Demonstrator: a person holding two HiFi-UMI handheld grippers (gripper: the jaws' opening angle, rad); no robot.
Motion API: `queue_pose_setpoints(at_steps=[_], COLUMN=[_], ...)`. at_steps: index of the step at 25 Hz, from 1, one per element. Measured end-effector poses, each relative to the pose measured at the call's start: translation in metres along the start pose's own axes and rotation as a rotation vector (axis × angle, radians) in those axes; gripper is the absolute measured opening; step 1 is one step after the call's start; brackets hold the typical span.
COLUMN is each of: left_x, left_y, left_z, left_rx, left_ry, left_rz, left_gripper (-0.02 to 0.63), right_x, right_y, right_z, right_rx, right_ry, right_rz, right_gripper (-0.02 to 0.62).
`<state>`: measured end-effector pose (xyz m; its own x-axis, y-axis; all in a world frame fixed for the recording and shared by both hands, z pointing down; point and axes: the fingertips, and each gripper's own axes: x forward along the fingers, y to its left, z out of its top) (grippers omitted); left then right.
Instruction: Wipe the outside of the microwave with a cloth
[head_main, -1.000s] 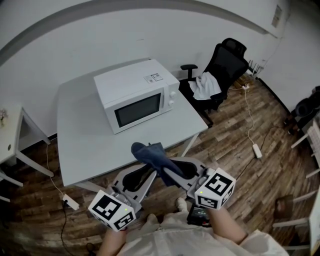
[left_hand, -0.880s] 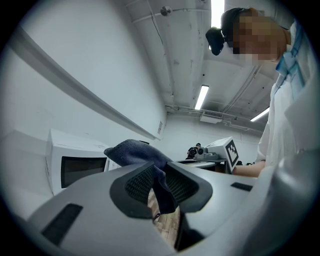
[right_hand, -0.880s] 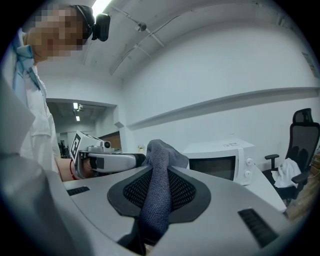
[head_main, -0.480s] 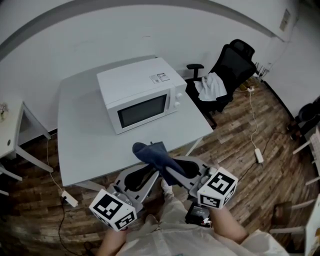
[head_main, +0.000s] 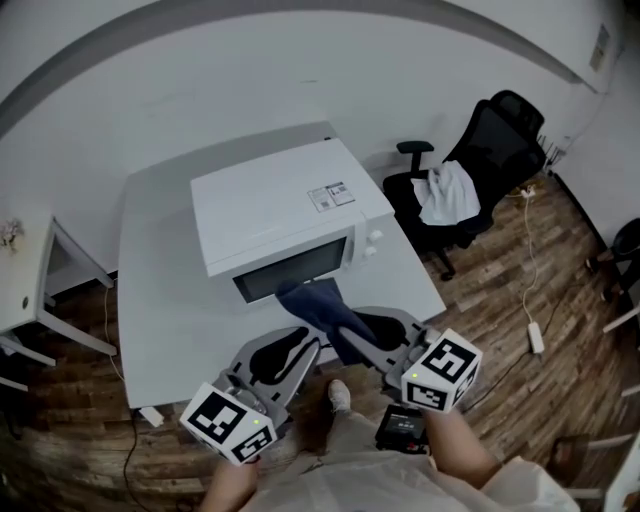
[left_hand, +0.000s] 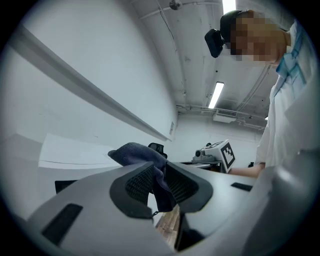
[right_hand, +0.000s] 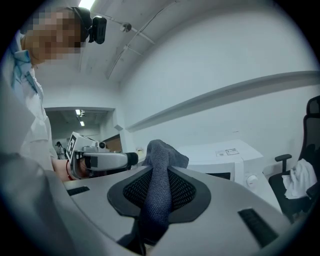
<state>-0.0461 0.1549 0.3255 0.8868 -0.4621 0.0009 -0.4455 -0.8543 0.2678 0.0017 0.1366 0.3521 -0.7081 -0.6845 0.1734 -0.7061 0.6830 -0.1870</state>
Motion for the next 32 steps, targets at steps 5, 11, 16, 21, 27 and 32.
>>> queue_pose_setpoints(at_steps=[5, 11, 16, 21, 27, 32], left_x=[0.041, 0.083, 0.109, 0.118, 0.107, 0.097], left_y=[0.028, 0.047, 0.061, 0.075, 0.094, 0.112], left_z=[0.023, 0.045, 0.049, 0.052, 0.054, 0.056], left_rx=[0.015, 0.048, 0.062, 0.057, 0.024, 0.017], left_ry=[-0.02, -0.037, -0.041, -0.036, -0.034, -0.024], left_rz=[0.039, 0.076, 0.105, 0.102, 0.098, 0.099], left_gripper=[0.077, 0.077, 0.077, 0.076, 0.075, 0.075], right_x=[0.015, 0.04, 0.064, 0.075, 0.082, 0.094], right_y=[-0.071, -0.147, -0.211, -0.28, -0.323, -0.322], right_z=[0.033, 0.073, 0.097, 0.08, 0.036, 0.014], right_rx=[-0.02, -0.034, -0.038, -0.112, -0.163, -0.275], right_ry=[-0.009, -0.01, -0.009, 0.141, 0.35, 0.461], right_rz=[-0.041, -0.074, -0.154, -0.358, -0.523, -0.577], right_gripper=[0.091, 0.091, 0.091, 0.091, 0.091, 0.091])
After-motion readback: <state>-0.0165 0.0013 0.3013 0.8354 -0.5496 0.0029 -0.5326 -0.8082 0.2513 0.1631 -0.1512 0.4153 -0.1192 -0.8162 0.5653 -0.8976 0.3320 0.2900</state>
